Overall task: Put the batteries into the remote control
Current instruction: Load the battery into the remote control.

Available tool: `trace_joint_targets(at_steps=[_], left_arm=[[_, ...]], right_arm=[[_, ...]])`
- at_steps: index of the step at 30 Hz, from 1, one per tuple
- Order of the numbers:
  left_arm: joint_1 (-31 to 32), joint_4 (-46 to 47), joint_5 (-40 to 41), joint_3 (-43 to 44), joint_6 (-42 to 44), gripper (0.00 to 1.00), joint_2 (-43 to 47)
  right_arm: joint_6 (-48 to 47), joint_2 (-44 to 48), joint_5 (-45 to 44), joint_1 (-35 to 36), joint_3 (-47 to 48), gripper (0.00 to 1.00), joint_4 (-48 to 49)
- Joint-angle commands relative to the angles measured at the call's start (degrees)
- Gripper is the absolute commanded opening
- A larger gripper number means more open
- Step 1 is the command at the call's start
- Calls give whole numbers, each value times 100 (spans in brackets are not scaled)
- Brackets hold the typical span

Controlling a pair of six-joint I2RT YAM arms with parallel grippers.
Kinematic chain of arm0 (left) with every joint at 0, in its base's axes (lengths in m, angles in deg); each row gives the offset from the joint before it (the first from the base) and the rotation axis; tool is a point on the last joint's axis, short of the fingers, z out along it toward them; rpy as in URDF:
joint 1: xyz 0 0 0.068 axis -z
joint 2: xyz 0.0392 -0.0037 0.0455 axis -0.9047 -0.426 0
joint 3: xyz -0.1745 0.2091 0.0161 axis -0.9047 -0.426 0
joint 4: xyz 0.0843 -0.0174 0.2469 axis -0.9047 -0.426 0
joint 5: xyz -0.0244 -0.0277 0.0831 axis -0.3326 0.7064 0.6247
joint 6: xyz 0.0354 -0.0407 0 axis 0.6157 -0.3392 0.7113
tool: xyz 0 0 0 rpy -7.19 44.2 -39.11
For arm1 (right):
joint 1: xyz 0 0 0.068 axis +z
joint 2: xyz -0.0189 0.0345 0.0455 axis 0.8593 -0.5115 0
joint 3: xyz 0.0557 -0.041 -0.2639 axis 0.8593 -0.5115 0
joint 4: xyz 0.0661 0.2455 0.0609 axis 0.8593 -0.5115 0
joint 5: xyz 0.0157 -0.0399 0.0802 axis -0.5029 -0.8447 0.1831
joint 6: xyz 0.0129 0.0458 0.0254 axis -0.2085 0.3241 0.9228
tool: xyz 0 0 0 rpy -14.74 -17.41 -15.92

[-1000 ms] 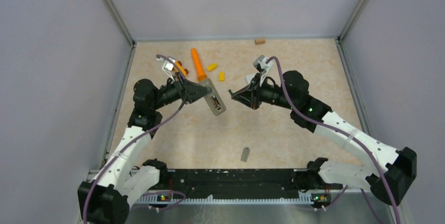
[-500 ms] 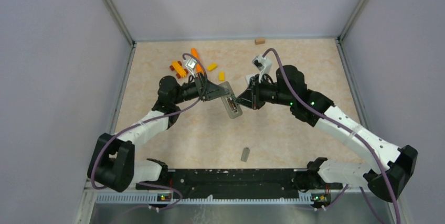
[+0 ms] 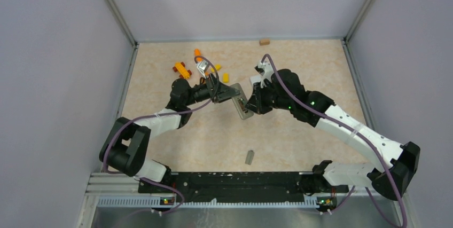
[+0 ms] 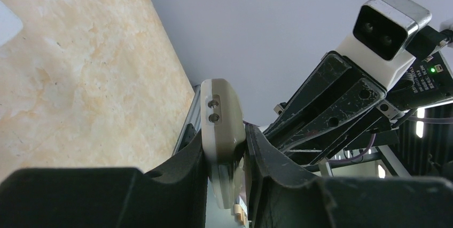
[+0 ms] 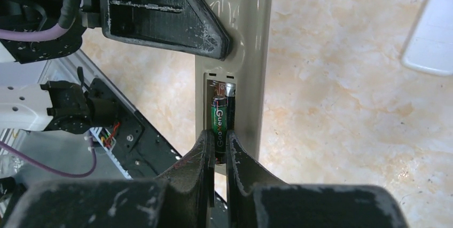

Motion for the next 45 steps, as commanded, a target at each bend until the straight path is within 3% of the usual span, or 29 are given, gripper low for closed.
trace_joint_targets(at_steps=[1, 11, 18, 31, 35, 38, 45], left_arm=[[20, 747, 95, 169, -260, 0, -93], [26, 1016, 69, 208, -493, 0, -309], [18, 977, 79, 224, -469, 0, -318], [-3, 910, 199, 186, -751, 0, -164], [-19, 997, 372, 106, -1159, 0, -104], [-25, 1567, 582, 14, -1739, 0, -111], [-113, 2294, 934, 84, -3254, 0, -170]], right_arm=[[-90, -67, -198, 63, 402, 7, -131], [-174, -268, 28, 71, 431, 12, -55], [-108, -244, 50, 77, 407, 32, 27], [502, 282, -374, 38, 17, 25, 762], [764, 754, -435, 28, -351, 38, 1433], [1090, 1256, -483, 17, -757, 45, 2104], [1610, 2320, -1502, 18, -1714, 61, 3407]])
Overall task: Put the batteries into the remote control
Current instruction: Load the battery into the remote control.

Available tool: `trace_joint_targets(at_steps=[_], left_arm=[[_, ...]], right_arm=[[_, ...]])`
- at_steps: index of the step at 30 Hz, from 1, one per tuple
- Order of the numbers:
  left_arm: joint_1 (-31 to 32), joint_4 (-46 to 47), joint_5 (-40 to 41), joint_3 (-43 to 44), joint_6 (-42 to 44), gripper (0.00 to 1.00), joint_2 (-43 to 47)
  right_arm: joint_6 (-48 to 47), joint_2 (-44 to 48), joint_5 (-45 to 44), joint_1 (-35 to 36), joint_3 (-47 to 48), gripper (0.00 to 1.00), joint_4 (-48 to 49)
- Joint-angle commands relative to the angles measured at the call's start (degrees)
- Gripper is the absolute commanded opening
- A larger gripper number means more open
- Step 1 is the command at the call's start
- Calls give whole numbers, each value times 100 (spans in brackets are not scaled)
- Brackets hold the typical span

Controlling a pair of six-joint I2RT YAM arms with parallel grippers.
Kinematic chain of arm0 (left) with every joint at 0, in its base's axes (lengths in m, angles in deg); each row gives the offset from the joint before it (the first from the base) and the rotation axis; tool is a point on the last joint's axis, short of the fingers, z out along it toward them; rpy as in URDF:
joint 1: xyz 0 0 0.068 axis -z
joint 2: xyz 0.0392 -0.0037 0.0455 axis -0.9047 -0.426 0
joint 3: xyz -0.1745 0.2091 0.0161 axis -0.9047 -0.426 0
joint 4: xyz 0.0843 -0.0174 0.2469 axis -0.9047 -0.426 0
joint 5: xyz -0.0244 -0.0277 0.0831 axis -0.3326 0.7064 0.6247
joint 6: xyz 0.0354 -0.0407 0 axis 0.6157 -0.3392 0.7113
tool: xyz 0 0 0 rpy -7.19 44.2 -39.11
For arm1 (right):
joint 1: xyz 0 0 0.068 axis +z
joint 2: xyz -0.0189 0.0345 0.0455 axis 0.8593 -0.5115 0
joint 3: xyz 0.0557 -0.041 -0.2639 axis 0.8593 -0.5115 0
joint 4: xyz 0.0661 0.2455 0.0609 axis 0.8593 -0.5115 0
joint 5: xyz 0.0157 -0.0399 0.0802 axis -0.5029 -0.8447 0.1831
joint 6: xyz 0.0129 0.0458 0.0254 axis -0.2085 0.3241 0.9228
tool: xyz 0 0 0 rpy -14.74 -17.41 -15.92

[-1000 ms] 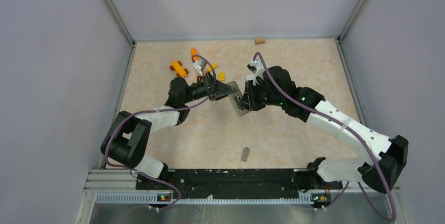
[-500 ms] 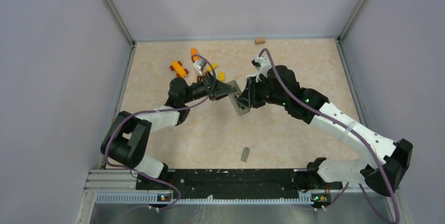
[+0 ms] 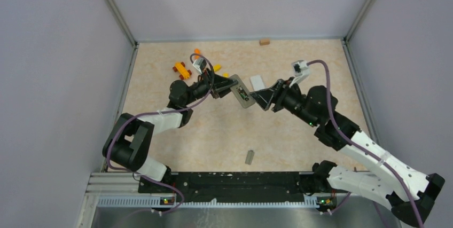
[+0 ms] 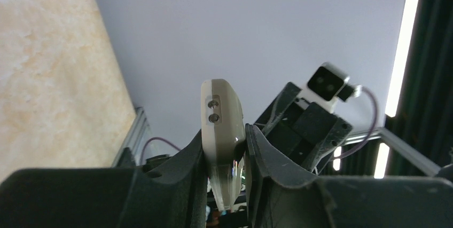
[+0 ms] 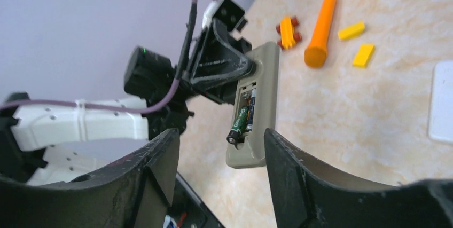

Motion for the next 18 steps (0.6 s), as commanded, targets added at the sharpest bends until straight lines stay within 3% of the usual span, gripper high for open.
trace_joint_targets(at_steps=[1, 8, 18], left_arm=[[-57, 1240, 464, 65, -1336, 0, 163], [-24, 1413, 972, 50, -1993, 0, 377], [119, 1276, 925, 158, -1534, 0, 549]], right_arm=[[467, 449, -755, 15, -326, 63, 1187], [928, 178, -401, 18, -392, 74, 1579], [1594, -292, 36, 15, -507, 76, 2316]])
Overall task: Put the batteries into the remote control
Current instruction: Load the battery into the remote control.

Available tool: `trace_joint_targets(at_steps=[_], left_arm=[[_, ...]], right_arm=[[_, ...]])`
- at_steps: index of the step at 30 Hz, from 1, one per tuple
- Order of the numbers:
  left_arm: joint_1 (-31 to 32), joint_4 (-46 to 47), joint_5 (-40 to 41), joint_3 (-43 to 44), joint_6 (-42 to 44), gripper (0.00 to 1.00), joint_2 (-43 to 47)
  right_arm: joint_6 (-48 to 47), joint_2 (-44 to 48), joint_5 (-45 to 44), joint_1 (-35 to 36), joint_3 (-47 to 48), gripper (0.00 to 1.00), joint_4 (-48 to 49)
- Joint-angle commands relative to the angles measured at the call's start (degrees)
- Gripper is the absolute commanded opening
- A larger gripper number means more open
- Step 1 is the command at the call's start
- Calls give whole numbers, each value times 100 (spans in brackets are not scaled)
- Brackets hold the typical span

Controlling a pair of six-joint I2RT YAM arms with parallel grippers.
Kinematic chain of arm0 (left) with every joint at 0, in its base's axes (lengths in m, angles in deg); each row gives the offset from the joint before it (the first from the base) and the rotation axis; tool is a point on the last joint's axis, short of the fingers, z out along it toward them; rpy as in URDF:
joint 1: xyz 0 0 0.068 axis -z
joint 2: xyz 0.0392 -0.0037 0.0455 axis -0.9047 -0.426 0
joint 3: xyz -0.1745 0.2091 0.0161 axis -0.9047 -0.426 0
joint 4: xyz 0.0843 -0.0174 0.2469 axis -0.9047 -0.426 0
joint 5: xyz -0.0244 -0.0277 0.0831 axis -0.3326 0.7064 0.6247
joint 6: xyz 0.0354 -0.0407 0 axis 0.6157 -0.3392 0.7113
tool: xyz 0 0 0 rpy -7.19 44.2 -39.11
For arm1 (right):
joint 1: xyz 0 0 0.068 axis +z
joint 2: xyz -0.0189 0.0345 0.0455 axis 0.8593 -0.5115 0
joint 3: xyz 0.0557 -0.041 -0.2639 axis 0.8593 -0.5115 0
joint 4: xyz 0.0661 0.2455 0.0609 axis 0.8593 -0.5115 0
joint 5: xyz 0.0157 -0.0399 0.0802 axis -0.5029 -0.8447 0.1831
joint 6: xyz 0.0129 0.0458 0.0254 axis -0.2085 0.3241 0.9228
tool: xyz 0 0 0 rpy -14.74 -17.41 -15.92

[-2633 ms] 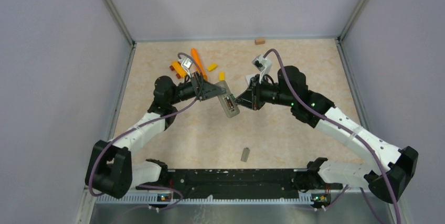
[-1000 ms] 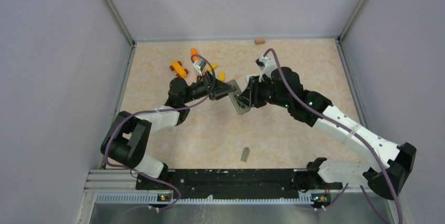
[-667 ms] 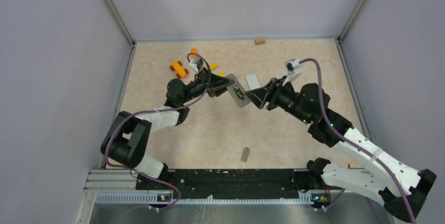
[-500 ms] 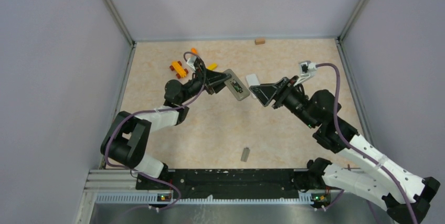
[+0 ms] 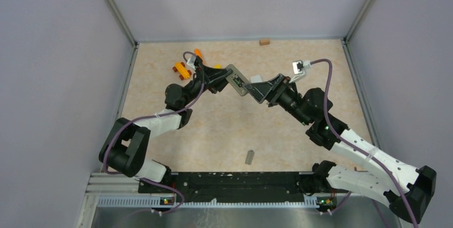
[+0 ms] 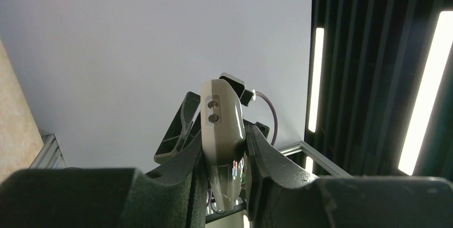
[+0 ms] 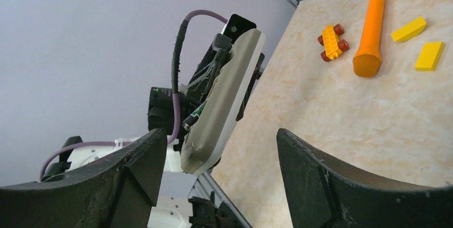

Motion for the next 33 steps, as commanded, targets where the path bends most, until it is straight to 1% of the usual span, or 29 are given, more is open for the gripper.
trace_joint_targets(at_steps=[1, 3, 8, 14, 20, 33], left_arm=[[26, 469, 17, 168, 201, 0, 247], [32, 457, -40, 198, 292, 0, 239], [40, 471, -101, 215, 356, 0, 192], [38, 547, -175, 253, 409, 0, 142], [56, 946, -226, 300, 304, 0, 39], [84, 838, -415, 389, 735, 0, 188]], right_arm=[[349, -94, 205, 11, 62, 76, 620], [396, -133, 203, 11, 69, 76, 645], [423, -317, 389, 12, 170, 66, 584], [470, -499, 466, 16, 220, 56, 612], [520, -567, 465, 12, 220, 45, 664], [684, -969, 699, 11, 461, 40, 74]])
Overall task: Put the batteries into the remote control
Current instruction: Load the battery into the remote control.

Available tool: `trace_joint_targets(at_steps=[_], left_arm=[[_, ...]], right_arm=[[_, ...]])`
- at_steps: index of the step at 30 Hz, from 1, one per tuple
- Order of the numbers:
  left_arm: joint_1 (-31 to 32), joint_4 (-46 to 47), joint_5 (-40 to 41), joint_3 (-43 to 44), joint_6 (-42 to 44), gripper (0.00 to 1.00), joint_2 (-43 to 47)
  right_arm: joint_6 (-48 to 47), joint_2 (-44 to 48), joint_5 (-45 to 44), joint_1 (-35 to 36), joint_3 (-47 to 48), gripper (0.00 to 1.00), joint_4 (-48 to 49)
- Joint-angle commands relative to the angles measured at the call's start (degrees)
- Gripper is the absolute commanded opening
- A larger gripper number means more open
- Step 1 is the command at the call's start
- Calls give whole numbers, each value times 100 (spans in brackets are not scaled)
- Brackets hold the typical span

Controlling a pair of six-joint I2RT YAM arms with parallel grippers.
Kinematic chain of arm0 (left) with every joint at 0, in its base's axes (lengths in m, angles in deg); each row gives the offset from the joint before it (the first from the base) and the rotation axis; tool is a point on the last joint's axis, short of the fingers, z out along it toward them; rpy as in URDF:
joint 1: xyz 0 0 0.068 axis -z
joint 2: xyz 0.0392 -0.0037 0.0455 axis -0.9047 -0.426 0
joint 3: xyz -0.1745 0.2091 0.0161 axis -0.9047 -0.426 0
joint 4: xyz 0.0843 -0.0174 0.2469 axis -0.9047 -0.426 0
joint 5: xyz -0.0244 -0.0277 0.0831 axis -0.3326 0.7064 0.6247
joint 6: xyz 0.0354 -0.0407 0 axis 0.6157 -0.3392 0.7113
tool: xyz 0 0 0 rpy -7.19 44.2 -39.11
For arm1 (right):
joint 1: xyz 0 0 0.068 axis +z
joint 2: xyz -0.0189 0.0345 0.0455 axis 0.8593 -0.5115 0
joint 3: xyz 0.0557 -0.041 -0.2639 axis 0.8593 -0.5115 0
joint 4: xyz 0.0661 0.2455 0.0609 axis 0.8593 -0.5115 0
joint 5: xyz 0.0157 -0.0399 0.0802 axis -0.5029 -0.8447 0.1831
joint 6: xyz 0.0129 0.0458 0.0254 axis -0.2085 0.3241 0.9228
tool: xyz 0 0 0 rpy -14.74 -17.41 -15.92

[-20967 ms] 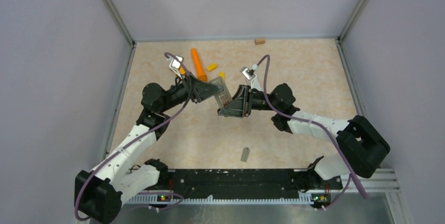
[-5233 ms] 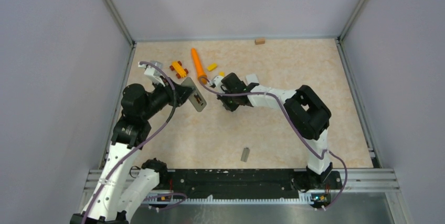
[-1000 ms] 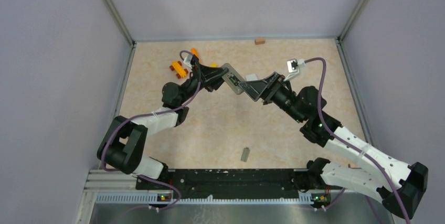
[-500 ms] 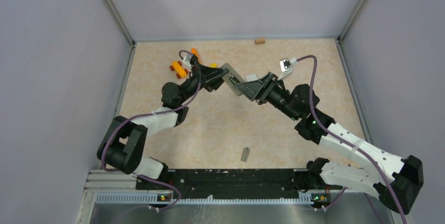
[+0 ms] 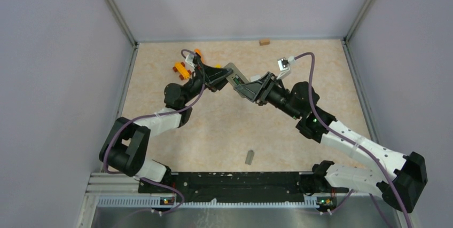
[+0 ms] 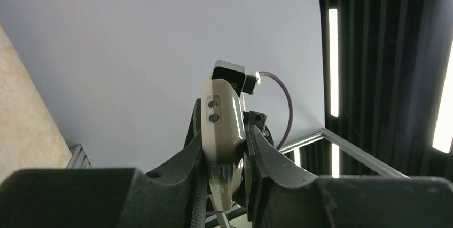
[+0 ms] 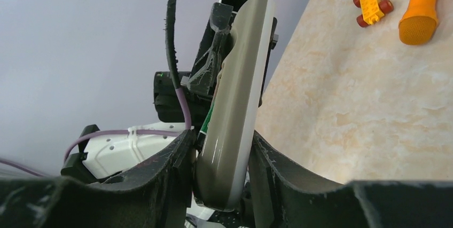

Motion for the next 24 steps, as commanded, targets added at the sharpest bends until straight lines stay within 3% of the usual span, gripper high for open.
trace_joint_targets(at_steps=[1, 3, 7, 10, 20, 24], left_arm=[[71, 601, -301, 270, 195, 0, 231], [76, 490, -317, 245, 300, 0, 290], [59, 291, -321, 173, 458, 0, 374], [45, 254, -318, 148, 487, 0, 370], [32, 235, -328, 131, 513, 0, 330], [22, 198, -339, 127, 545, 0, 347]], right_arm=[[11, -98, -51, 3, 199, 42, -315], [11, -18, -87, -15, 119, 48, -262], [-43, 211, -66, -35, -62, 73, 1], [-74, 357, 42, -72, -173, 82, 185], [212, 528, 192, -129, -483, 84, 661], [325, 531, 178, -163, -544, 75, 664]])
